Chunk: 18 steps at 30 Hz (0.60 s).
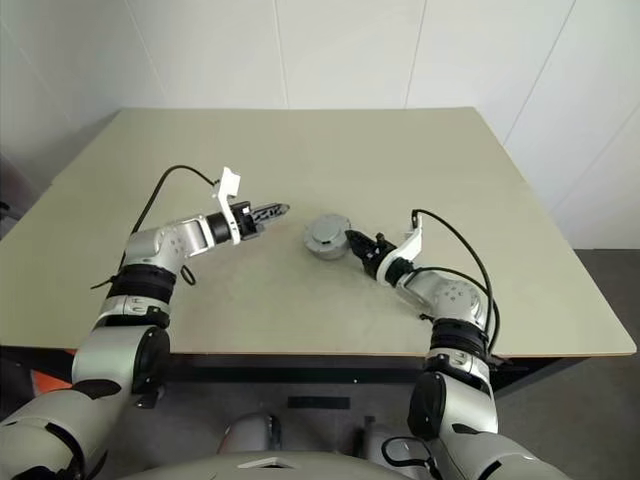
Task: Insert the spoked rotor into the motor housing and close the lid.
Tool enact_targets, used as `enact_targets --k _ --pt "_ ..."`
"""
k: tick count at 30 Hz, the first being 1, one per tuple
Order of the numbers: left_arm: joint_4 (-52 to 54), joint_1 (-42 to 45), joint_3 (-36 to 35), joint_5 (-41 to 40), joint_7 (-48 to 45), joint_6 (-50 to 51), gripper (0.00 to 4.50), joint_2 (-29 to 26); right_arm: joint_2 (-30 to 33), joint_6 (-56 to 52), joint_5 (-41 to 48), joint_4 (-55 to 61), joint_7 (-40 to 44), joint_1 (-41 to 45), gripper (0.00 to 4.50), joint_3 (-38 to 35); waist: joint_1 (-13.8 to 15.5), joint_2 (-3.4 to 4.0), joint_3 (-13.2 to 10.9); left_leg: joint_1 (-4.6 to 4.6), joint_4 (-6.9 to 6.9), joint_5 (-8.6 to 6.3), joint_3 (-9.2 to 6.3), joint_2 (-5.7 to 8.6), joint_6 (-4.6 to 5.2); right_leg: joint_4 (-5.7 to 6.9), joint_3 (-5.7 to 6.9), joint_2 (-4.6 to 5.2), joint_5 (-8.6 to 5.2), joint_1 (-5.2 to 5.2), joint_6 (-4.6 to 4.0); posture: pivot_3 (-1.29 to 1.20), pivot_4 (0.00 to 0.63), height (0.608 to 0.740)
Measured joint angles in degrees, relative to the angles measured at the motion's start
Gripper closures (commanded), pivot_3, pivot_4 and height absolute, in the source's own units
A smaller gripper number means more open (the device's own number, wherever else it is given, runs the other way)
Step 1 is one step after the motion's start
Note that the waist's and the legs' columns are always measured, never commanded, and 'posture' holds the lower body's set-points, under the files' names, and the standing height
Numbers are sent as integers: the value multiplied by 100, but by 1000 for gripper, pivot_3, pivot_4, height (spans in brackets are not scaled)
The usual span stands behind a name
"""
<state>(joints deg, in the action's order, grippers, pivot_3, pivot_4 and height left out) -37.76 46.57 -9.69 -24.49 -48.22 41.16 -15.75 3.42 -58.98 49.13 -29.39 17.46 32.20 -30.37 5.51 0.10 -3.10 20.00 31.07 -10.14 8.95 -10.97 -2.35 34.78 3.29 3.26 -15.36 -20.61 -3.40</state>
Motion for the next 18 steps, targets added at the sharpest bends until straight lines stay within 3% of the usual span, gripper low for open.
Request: enact_targets --k 7,13,18 --pt "32 -112 62 6 47 -5 4489 19 51 49 -5 -178 -20 66 3382 41 -6 -3 2 -4 0 1 0 -1 -1 -1 0 0 -1 21 -1 0 0 740" --pt "198 -237 108 -11 51 59 4489 31 72 252 -5 -490 -103 154 3382 22 -1 -5 3 -67 0 5 1 -4 -10 -2 0 1 -23 59 38 0 0 740" --pt "361 -247 106 -103 37 208 4489 27 52 189 125 -451 -106 137 3382 -63 2 -9 4 -64 -1 4 1 -4 -7 -2 0 1 -5 58 6 0 0 740"
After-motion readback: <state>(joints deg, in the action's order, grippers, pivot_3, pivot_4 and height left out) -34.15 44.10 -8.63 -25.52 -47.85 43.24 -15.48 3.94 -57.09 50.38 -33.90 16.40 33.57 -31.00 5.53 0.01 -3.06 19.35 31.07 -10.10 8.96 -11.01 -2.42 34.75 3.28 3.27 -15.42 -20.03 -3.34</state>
